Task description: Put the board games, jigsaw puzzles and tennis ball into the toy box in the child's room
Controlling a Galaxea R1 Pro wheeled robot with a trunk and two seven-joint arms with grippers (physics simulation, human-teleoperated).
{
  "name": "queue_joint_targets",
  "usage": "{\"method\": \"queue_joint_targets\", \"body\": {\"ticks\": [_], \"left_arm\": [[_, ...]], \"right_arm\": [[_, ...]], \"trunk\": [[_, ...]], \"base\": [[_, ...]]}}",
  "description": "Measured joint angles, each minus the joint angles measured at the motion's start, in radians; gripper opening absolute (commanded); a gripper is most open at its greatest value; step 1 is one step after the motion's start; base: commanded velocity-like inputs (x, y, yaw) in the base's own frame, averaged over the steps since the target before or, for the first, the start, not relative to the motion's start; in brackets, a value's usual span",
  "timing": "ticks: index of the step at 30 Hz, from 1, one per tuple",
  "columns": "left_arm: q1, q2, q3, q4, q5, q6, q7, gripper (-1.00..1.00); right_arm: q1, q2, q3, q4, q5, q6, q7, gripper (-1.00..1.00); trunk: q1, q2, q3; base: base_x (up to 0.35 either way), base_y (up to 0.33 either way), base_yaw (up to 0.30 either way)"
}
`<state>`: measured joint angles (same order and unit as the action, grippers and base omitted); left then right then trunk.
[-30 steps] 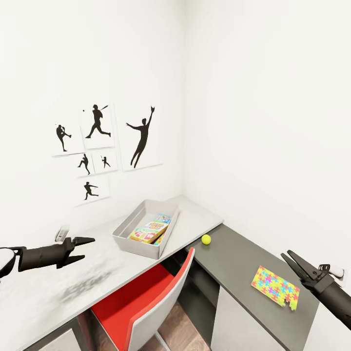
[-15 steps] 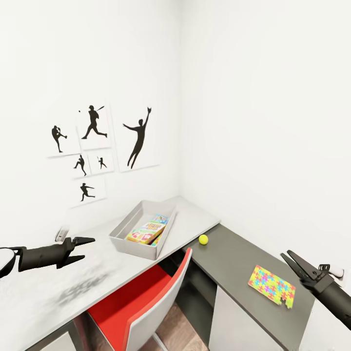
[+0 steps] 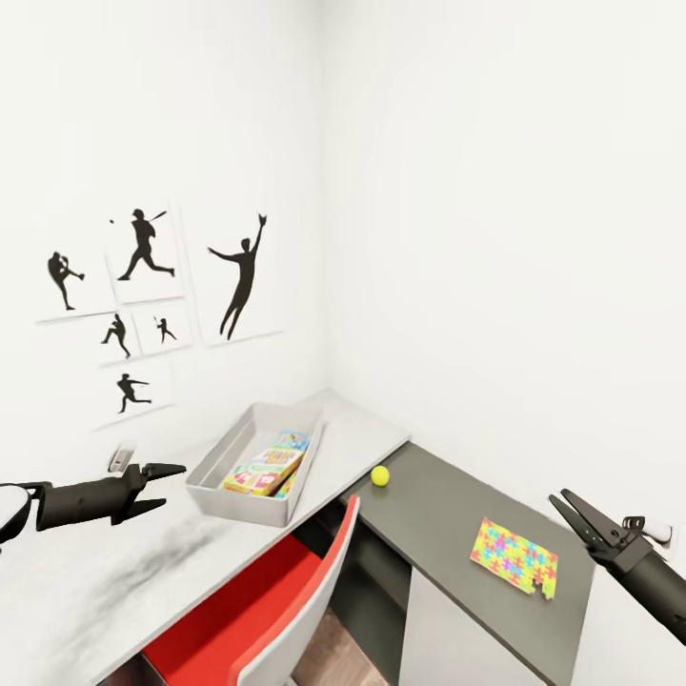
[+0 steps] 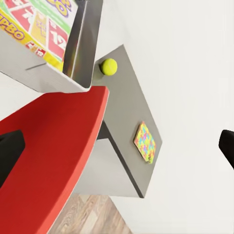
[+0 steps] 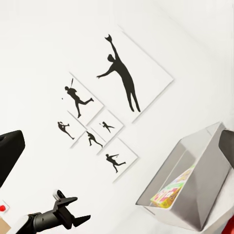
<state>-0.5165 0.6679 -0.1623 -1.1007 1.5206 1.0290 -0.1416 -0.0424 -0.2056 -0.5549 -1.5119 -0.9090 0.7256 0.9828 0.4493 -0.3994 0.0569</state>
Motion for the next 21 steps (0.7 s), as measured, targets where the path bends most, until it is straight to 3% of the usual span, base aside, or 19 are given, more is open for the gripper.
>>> {"method": "queue_joint_targets", "body": {"ticks": [12,21], "left_arm": [[0.000,0.000,0.000,0.000,0.000,-0.001,0.000,1.00],[0.000,-0.001,0.000,-0.001,0.000,-0.002,0.000,1.00]], "right_arm": [[0.000,0.000,0.000,0.000,0.004,0.000,-0.003,1.00],[0.000,0.003,-0.001,0.000,0.048,0.000,-0.003,1.00]], "trunk": [[0.000,0.000,0.013],[0.000,0.000,0.023]], "base": [[0.240,0.022,-0.219],[0.300,-0.065,-0.220]]}}
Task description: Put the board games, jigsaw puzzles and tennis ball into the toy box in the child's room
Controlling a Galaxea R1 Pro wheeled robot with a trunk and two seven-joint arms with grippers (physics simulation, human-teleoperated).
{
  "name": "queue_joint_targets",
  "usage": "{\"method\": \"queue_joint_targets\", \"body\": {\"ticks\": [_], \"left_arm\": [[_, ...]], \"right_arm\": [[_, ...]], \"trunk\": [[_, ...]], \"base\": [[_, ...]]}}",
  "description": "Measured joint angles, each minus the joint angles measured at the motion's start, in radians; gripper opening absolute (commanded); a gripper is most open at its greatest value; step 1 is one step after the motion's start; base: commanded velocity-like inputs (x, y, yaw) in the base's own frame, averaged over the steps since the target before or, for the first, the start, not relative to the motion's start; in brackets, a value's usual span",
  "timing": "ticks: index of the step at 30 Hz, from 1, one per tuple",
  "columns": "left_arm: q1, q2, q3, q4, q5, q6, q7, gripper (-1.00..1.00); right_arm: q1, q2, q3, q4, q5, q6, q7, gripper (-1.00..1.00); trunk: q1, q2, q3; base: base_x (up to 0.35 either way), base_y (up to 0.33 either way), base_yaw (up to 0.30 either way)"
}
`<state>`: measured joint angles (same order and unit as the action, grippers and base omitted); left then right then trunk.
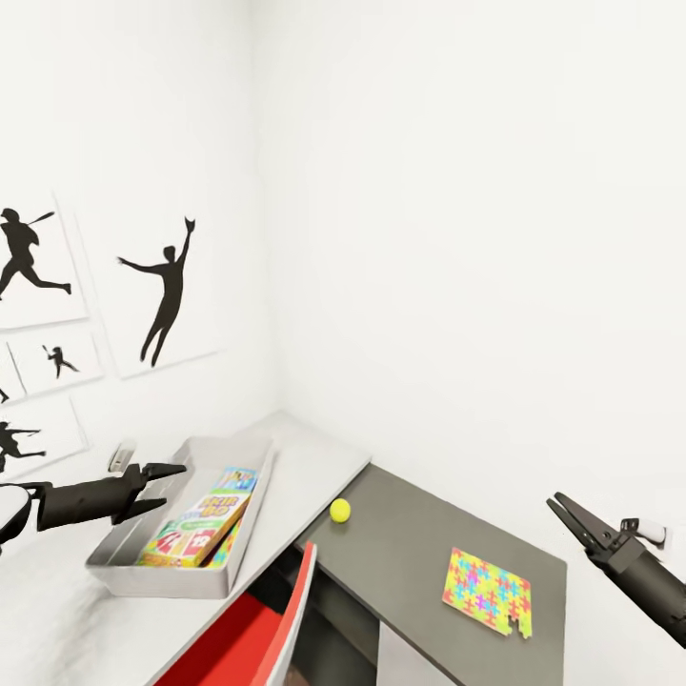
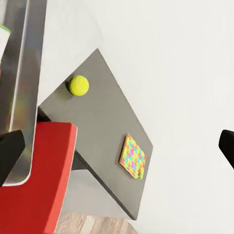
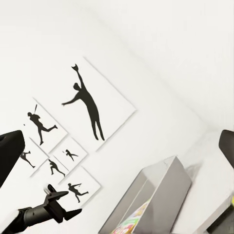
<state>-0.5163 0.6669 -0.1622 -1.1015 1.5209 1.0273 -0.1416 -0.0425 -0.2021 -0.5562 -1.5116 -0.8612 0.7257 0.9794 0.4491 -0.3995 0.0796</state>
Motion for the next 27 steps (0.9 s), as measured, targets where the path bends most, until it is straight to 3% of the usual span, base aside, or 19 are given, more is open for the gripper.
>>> {"method": "queue_joint_targets", "body": {"ticks": [10,27], "left_arm": [[0.000,0.000,0.000,0.000,0.000,0.000,0.000,1.00],[0.000,-0.001,-0.002,-0.001,0.000,0.000,0.000,1.00]], "right_arm": [[0.000,0.001,0.000,0.000,0.007,0.000,0.000,1.00],[0.000,0.000,0.000,0.000,0.007,0.000,0.000,1.00]], "trunk": [[0.000,0.000,0.011],[0.000,0.000,0.029]], "base": [[0.142,-0.203,-0.220],[0.010,-0.023,-0.220]]}}
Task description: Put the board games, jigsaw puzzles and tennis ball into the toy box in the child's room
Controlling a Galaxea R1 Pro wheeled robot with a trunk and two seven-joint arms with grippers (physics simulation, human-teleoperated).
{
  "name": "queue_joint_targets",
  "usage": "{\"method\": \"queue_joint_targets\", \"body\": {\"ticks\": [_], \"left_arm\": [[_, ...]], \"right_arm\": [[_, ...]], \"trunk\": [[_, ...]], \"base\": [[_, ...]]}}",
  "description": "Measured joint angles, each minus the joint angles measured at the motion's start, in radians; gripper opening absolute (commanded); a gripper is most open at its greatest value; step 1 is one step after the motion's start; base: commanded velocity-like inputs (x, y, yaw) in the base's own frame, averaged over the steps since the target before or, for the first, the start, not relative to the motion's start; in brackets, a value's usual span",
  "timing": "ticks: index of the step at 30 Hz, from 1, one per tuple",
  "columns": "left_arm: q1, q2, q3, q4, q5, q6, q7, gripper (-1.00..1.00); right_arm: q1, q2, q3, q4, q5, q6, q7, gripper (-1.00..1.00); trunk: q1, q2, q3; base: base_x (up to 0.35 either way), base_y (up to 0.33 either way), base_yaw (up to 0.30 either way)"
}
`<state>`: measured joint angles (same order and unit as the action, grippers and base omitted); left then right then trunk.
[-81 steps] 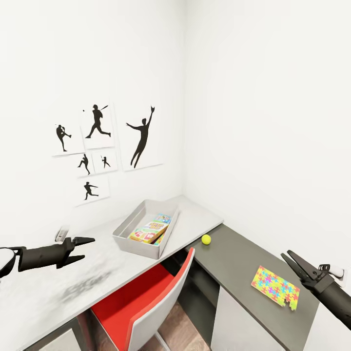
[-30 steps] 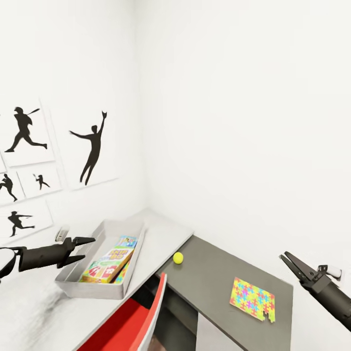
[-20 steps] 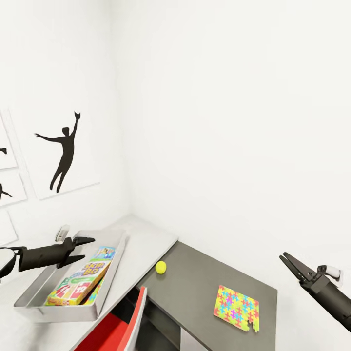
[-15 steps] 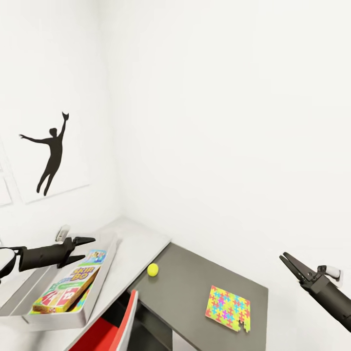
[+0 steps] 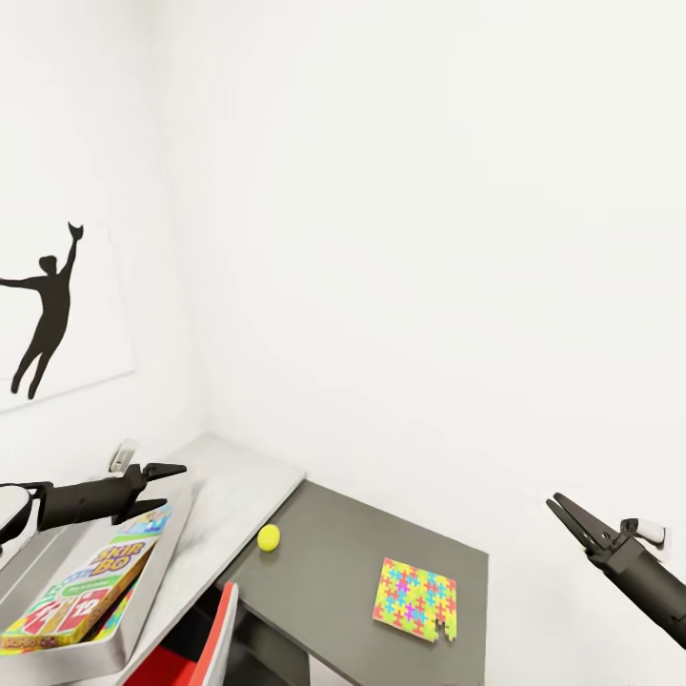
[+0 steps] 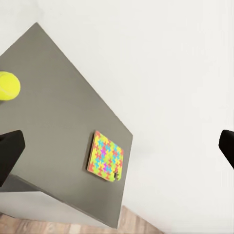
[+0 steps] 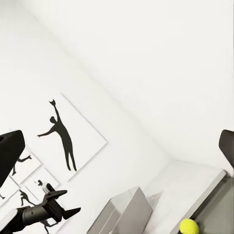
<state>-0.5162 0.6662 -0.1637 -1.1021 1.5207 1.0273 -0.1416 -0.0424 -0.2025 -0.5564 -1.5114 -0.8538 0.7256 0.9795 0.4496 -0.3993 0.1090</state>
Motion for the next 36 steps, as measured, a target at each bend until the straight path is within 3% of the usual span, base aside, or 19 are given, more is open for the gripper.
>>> {"method": "queue_joint_targets", "body": {"ticks": [17,36], "left_arm": [[0.000,-0.003,0.000,-0.001,0.000,0.000,0.000,1.00],[0.000,-0.004,-0.002,-0.005,0.000,0.000,0.000,1.00]], "right_arm": [[0.000,0.000,0.000,0.000,0.000,0.000,0.000,1.00],[0.000,0.003,0.000,0.000,0.001,-0.001,0.000,1.00]], "trunk": [[0.000,0.000,0.018],[0.000,0.000,0.038]], "base": [[0.000,-0.002,-0.220],[-0.040,-0.113,-0.189]]}}
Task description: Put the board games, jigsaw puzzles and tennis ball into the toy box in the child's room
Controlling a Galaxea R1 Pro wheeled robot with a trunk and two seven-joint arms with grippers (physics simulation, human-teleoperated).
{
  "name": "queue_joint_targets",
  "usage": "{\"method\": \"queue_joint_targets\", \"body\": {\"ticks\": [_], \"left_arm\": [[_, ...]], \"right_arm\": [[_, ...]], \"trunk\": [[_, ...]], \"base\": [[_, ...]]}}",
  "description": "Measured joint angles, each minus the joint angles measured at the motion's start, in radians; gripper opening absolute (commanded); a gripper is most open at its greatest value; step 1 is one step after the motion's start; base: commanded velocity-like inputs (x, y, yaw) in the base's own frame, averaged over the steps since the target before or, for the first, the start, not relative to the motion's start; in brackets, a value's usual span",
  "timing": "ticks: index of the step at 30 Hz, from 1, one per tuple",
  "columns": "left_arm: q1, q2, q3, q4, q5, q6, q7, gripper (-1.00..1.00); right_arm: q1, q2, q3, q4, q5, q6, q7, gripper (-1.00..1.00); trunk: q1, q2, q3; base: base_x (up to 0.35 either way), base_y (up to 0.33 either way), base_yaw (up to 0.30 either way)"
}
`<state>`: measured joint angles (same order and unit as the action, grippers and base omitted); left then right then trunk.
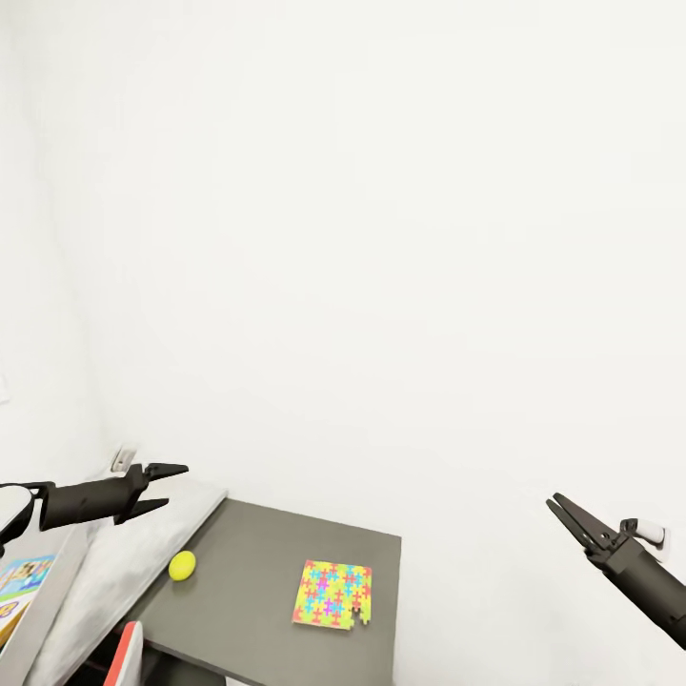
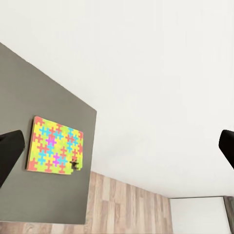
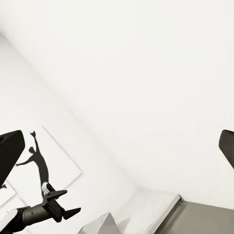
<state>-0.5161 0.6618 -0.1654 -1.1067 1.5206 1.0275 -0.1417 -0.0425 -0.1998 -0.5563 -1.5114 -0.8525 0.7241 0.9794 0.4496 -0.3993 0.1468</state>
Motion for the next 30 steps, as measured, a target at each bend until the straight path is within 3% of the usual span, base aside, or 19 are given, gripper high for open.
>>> {"method": "queue_joint_targets", "body": {"ticks": [16,30], "left_arm": [[0.000,-0.001,-0.001,0.000,0.000,0.000,0.000,1.00],[0.001,-0.003,-0.002,0.000,0.000,0.000,0.000,1.00]], "right_arm": [[-0.001,-0.002,-0.001,0.000,-0.001,0.000,-0.002,1.00],[-0.005,-0.006,0.000,0.002,-0.003,0.008,-0.026,1.00]], "trunk": [[0.000,0.000,0.001],[0.000,0.000,-0.013]], "base": [[-0.001,-0.002,-0.011],[0.000,0.000,0.000]]}}
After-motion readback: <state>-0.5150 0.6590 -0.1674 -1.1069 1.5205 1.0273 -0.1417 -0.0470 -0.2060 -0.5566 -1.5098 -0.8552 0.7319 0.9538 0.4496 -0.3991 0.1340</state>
